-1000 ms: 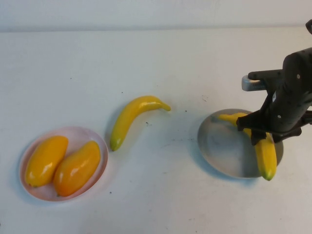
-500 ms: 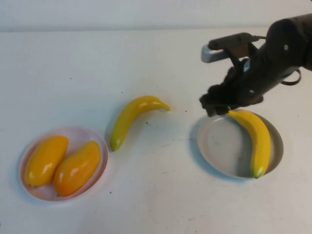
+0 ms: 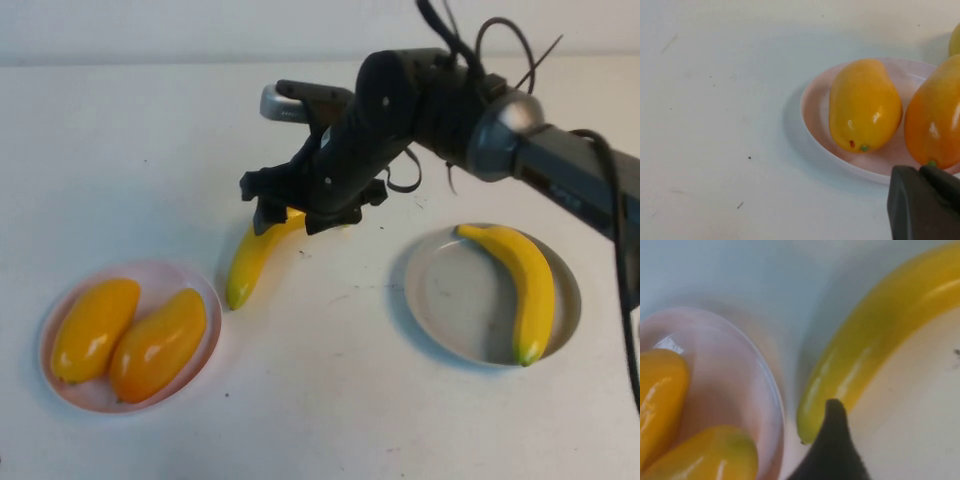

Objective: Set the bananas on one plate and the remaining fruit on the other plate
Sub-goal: Put another type of fruit in the right plate

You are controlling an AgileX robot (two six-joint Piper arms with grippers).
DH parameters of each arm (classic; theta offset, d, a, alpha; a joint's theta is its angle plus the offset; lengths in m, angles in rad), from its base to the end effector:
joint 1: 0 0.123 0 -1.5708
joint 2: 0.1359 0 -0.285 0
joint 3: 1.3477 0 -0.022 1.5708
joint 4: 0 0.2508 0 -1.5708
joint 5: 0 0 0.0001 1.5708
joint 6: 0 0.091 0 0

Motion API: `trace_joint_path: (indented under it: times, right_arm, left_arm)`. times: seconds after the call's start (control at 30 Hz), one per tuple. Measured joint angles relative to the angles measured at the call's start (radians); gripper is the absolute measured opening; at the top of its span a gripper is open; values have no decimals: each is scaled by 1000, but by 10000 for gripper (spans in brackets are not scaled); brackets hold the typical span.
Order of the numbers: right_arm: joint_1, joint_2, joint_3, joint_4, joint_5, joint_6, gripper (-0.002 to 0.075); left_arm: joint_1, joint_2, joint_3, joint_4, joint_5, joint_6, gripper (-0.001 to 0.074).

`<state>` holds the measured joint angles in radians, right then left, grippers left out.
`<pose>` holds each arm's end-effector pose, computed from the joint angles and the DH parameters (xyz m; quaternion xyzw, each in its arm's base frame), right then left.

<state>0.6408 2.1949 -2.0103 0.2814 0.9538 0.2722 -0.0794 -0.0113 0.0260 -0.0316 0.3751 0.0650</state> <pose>0.3832 0.3116 0.2510 -0.1272 0.9497 0.2300 0.1704 0.0523 -0.0052 0.1713 0.0497 0.8040 -0.0176 0.5923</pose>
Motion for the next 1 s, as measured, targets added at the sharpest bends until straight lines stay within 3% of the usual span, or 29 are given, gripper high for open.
trace_joint_path:
  times: [0.2, 0.63, 0.8, 1.0]
  right_arm:
    - [20, 154, -190, 0, 82, 70, 568]
    - [42, 302, -363, -26, 96, 141, 574]
    - [48, 320, -370, -45, 98, 141, 518]
    - [50, 322, -371, -63, 116, 111, 377]
  left_arm:
    - [0, 0, 0, 0, 0, 0, -4]
    - [0, 0, 0, 0, 0, 0, -4]
    - [0, 0, 0, 0, 0, 0, -4]
    - [0, 0, 0, 0, 0, 0, -4]
